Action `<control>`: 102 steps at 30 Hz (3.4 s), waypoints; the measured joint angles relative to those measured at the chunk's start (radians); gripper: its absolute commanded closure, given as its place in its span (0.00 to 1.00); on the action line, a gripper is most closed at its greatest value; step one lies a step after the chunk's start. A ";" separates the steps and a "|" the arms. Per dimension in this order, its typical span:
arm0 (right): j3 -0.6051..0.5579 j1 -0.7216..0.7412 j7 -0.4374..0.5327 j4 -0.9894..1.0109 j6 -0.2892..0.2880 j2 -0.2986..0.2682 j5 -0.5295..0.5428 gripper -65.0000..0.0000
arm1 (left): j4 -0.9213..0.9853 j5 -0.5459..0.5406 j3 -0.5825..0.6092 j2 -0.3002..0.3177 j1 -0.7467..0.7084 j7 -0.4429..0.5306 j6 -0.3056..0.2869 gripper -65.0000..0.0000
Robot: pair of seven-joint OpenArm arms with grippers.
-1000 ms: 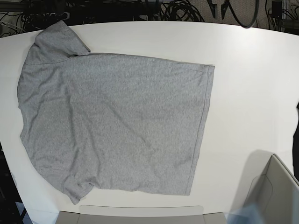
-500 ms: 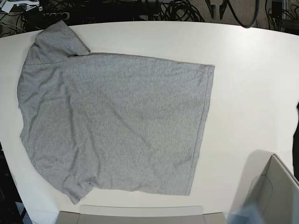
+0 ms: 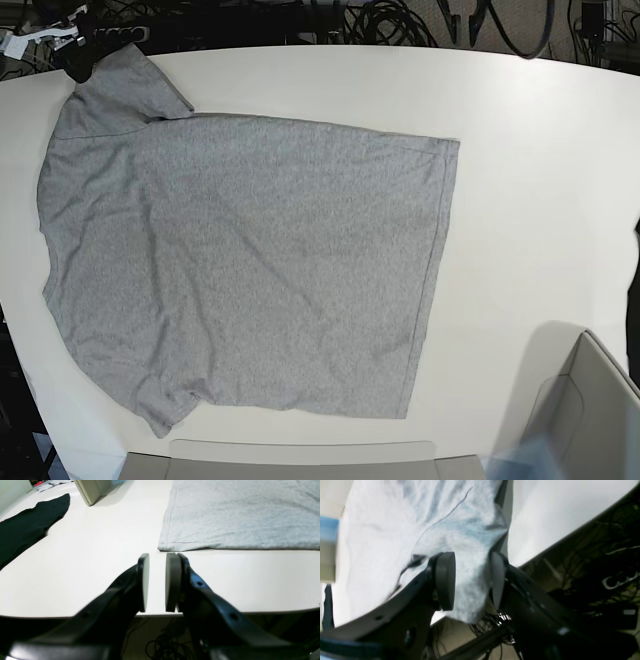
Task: Fold the T-shirt properly
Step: 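Move both grippers down to the shirt's shoulder corners and grasp them, then lift the shoulder corners and pull them toward the hem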
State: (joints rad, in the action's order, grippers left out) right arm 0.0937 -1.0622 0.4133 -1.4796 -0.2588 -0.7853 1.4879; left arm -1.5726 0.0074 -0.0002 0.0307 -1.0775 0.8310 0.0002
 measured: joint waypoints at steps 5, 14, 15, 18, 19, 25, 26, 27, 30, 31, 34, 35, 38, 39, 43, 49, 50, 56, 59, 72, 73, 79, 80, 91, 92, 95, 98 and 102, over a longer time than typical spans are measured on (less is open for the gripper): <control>-0.005 0.027 -0.018 0.055 0.000 0.002 -0.002 0.63 | 0.000 0.000 0.000 0.000 0.000 -0.019 0.000 0.80; 0.001 0.176 -0.164 0.158 -0.033 0.005 0.001 0.63 | -0.020 0.000 -0.002 0.000 0.000 -0.054 0.000 0.80; 0.002 0.185 -0.176 0.161 -0.034 0.005 0.001 0.63 | -0.040 0.000 -0.002 0.000 0.000 -0.071 -0.003 0.80; 0.003 0.204 -0.208 0.165 -0.034 0.004 0.001 0.63 | -0.168 -0.008 -0.002 0.000 -0.004 -0.231 0.000 0.79; 0.003 0.204 -0.207 0.163 -0.034 0.005 0.002 0.63 | -0.214 -0.007 0.000 0.003 -0.002 -0.259 -0.001 0.78; 0.003 0.203 -0.207 0.163 -0.034 0.005 0.002 0.63 | -0.474 -0.008 0.090 0.067 -0.002 -0.491 -0.080 0.66; 0.003 0.203 -0.207 0.162 -0.034 0.005 0.002 0.63 | -0.471 -0.008 0.116 0.069 0.012 -0.529 -0.104 0.65; 0.003 0.203 -0.208 0.162 -0.034 0.005 0.002 0.63 | -0.465 -0.011 0.131 0.069 0.046 -0.591 -0.114 0.65; 0.002 0.200 -0.207 0.162 -0.034 0.005 0.002 0.63 | -0.452 -0.092 0.153 0.066 0.132 -0.785 -0.187 0.65; 0.002 0.200 -0.208 0.163 -0.034 0.005 0.002 0.63 | -0.455 -0.153 0.151 0.066 0.156 -0.832 -0.211 0.65; 0.002 0.200 -0.207 0.164 -0.036 0.005 0.002 0.63 | -0.457 -0.366 0.090 0.067 0.251 -1.000 -0.261 0.65; 0.002 0.200 -0.208 0.164 -0.037 0.005 0.002 0.63 | -0.457 -0.430 0.056 0.067 0.282 -1.064 -0.281 0.65; 0.002 0.198 -0.208 0.164 -0.037 0.005 0.002 0.63 | -0.457 -0.575 -0.053 0.073 0.361 -1.254 -0.338 0.65; 0.002 0.198 -0.208 0.164 -0.037 0.005 0.002 0.63 | -0.456 -0.613 -0.088 0.078 0.389 -1.305 -0.335 0.65; 0.002 0.198 -0.208 0.164 -0.037 0.004 0.002 0.63 | -0.426 -0.756 -0.301 0.077 0.516 -1.616 -0.360 0.65; 0.002 0.189 -0.206 0.164 -0.042 0.005 0.002 0.63 | -0.311 -0.747 -0.431 0.077 0.679 -1.822 -0.373 0.65; 0.002 0.189 -0.208 0.164 -0.042 0.005 0.002 0.63 | -0.279 -0.752 -0.434 0.077 0.700 -1.848 -0.420 0.65; 0.002 0.187 -0.207 0.162 -0.041 0.005 0.002 0.63 | -0.132 -0.750 -0.433 0.073 0.744 -1.859 -0.507 0.65; 0.002 0.187 -0.208 0.161 -0.041 0.005 0.002 0.63 | -0.092 -0.749 -0.433 0.073 0.743 -1.857 -0.510 0.65; 0.002 0.184 -0.208 0.158 -0.041 0.005 0.002 0.63 | -0.013 -0.772 -0.366 0.125 0.787 -1.798 -0.518 0.65; 0.002 0.184 -0.208 0.157 -0.041 0.005 0.002 0.63 | -0.013 -0.773 -0.344 0.125 0.787 -1.798 -0.518 0.65; 0.002 0.190 -0.257 0.151 -0.047 0.002 0.006 0.65 | 0.021 -0.787 -0.298 0.114 0.823 -1.810 -0.526 0.65; 0.002 0.190 -0.258 0.151 -0.048 0.002 0.006 0.68 | 0.039 -0.799 -0.298 0.117 0.827 -1.795 -0.531 0.65; 0.002 0.189 -0.294 0.151 -0.034 0.007 0.005 1.00 | 0.107 -0.801 -0.317 0.121 0.872 -1.795 -0.529 1.00; 0.002 0.189 -0.293 0.150 -0.034 0.008 0.005 1.00 | 0.107 -0.802 -0.336 0.118 0.863 -1.797 -0.530 1.00; 0.009 0.186 -0.285 0.133 -0.032 0.044 0.005 1.00 | 0.096 -0.817 -0.404 0.117 0.824 -1.795 -0.540 1.00; 0.054 0.175 -0.325 0.090 -0.018 0.096 -0.003 1.00 | 0.051 -0.808 -0.458 0.121 0.775 -1.797 -0.535 1.00; 0.131 0.159 -0.336 0.016 0.010 0.206 -0.158 1.00 | -0.020 -0.784 -0.493 0.121 0.706 -1.802 -0.523 1.00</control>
State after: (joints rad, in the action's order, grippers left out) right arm 0.2249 -0.9028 0.0772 -1.4639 -0.2489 -0.5797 1.3300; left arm -1.5925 -0.7761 -0.4931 0.1520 -0.3710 -0.9710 -0.5232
